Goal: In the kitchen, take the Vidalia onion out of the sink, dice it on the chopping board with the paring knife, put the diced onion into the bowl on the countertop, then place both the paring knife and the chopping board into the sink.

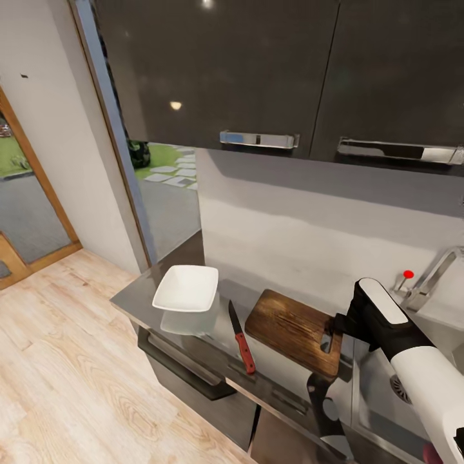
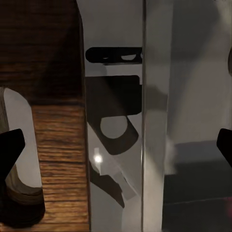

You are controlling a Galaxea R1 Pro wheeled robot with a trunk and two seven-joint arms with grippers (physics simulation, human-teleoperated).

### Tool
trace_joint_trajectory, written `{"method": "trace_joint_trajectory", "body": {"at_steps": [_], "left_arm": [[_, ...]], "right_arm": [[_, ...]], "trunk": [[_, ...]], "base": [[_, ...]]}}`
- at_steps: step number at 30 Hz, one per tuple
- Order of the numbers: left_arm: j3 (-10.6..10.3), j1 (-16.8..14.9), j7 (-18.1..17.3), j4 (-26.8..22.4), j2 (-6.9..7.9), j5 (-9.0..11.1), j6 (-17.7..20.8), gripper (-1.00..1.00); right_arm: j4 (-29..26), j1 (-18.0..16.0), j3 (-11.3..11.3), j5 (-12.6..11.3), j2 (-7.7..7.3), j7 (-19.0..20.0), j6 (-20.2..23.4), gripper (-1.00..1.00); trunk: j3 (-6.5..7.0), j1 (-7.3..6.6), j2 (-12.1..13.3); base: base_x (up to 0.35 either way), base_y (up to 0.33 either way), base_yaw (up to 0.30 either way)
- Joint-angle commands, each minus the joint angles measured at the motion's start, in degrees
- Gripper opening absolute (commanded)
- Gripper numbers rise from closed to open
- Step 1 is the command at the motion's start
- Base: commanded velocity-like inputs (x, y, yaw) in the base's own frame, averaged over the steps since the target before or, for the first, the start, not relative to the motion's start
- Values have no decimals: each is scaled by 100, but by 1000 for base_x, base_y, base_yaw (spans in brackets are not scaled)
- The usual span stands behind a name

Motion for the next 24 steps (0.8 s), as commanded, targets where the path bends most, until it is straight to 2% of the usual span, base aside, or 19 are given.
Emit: {"method": "trace_joint_trajectory", "body": {"at_steps": [1, 18, 24], "left_arm": [[12, 1, -3, -7, -1, 3, -9, 100], [12, 1, -10, -7, -1, 3, -9, 100], [12, 1, -12, -7, -1, 3, -9, 100]], "right_arm": [[-4, -7, 19, -60, -8, -58, 58, 100], [-101, -10, 26, -69, -8, -45, 58, 100], [-537, 9, 27, -69, -8, -42, 58, 100]], "trunk": [[-2, 4, -11], [142, 4, -11], [169, 4, -11]], "base": [[0, 0, 0], [0, 0, 0], [0, 0, 0]]}}
